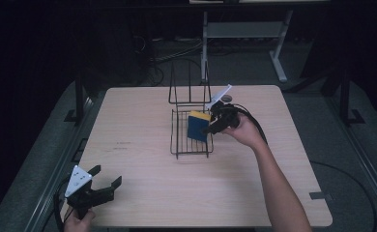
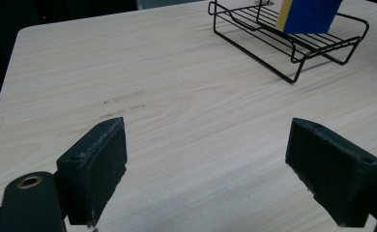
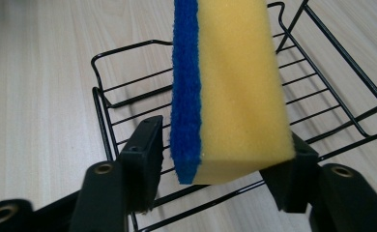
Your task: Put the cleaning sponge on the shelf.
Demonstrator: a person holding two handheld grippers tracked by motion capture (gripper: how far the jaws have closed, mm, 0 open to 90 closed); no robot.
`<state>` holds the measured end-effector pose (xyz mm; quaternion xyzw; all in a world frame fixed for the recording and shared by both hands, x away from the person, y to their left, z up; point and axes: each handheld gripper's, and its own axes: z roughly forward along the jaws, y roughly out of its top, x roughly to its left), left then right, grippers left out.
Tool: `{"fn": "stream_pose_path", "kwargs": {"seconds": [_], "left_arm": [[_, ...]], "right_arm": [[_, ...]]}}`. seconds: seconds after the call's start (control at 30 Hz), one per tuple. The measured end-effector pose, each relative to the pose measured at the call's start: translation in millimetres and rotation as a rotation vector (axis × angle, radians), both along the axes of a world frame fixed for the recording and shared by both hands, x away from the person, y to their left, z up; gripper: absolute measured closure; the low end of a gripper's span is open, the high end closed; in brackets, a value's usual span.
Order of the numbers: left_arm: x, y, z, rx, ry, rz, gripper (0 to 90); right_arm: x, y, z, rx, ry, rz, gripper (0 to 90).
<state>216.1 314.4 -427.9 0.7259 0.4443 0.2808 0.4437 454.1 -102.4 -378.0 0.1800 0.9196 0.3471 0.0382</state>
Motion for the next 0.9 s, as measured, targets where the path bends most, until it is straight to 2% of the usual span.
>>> {"fn": "stream_pose_path", "kwargs": {"seconds": [0.43, 0.63, 0.8, 0.9], "left_arm": [[0.8, -0.8, -0.6, 0.006, 0.005, 0.001, 14.1], [0.8, -1.3, -0.6, 0.009, 0.004, 0.001, 14.1], [0.1, -1.4, -0.4, 0.012, 0.003, -0.002, 14.1], [-0.3, -1.0, -0.3, 0.013, 0.001, -0.001, 14.1]], "right_arm": [[-7.2, -11.4, 1.1, 0.001, 0.005, -0.009, 31.0], [-11.4, -20.9, -2.1, 0.012, 0.022, -0.031, 29.8], [-14.5, -24.4, -5.0, 0.0, 0.04, -0.037, 29.7], [-15.6, -25.8, -5.2, 0.003, 0.034, -0.042, 29.8]]}}
